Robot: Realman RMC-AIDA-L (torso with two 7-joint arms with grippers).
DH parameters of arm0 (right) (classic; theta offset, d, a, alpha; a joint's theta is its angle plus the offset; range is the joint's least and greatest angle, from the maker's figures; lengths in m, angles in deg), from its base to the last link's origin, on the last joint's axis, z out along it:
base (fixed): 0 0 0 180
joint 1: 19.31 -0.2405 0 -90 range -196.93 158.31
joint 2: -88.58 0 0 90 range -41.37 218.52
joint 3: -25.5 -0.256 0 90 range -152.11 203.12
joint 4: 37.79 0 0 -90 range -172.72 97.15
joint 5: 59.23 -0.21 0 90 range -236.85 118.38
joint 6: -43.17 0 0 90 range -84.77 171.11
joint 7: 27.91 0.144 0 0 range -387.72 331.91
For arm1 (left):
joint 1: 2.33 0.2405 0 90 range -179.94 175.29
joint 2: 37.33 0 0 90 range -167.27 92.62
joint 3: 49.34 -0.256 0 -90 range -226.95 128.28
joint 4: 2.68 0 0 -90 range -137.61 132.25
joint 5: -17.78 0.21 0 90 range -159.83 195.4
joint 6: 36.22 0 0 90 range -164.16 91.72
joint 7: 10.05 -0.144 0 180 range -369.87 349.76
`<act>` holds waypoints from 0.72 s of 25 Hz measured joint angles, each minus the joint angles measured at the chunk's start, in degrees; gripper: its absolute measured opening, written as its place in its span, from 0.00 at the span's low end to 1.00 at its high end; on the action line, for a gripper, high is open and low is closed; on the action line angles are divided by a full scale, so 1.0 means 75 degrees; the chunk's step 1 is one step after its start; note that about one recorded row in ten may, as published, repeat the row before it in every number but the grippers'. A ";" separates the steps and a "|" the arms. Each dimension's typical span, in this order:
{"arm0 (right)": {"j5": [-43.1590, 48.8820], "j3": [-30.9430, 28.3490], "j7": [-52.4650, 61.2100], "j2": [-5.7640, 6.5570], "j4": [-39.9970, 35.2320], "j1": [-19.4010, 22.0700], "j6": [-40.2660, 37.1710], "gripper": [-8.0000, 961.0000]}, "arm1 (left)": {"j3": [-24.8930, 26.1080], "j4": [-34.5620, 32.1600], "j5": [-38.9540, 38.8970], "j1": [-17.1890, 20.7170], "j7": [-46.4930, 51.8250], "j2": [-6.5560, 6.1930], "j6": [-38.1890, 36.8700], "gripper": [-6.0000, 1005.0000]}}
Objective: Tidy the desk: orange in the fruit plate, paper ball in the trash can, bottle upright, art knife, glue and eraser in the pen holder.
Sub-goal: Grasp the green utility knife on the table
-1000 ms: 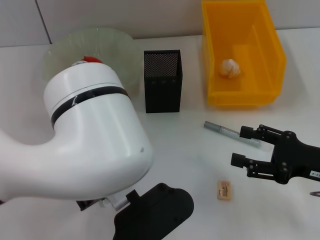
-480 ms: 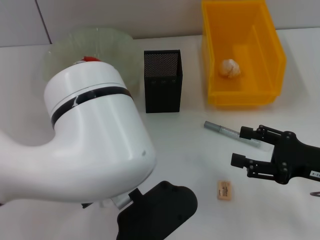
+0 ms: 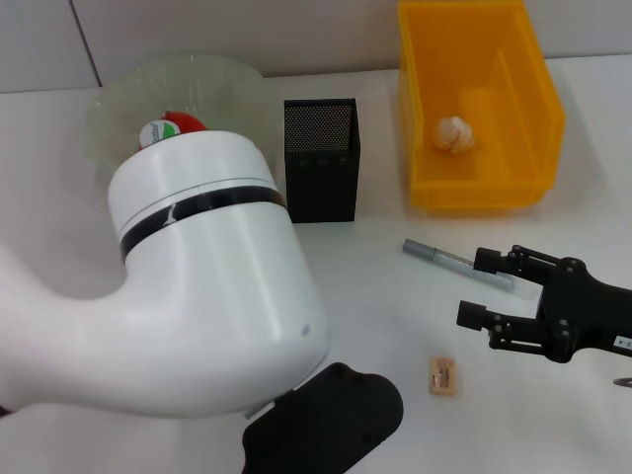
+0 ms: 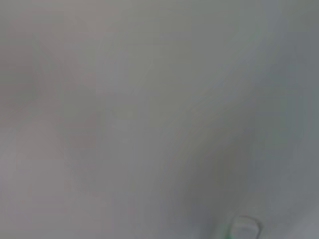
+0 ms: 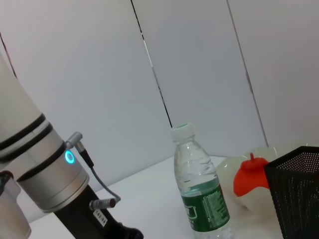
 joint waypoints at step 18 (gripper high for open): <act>-0.0035 -0.0021 0.0001 -0.0015 0.0000 -0.0042 -0.0017 0.87 | 0.1860 -0.0589 -0.1680 0.0335 -0.0597 -0.0153 -0.0280 0.37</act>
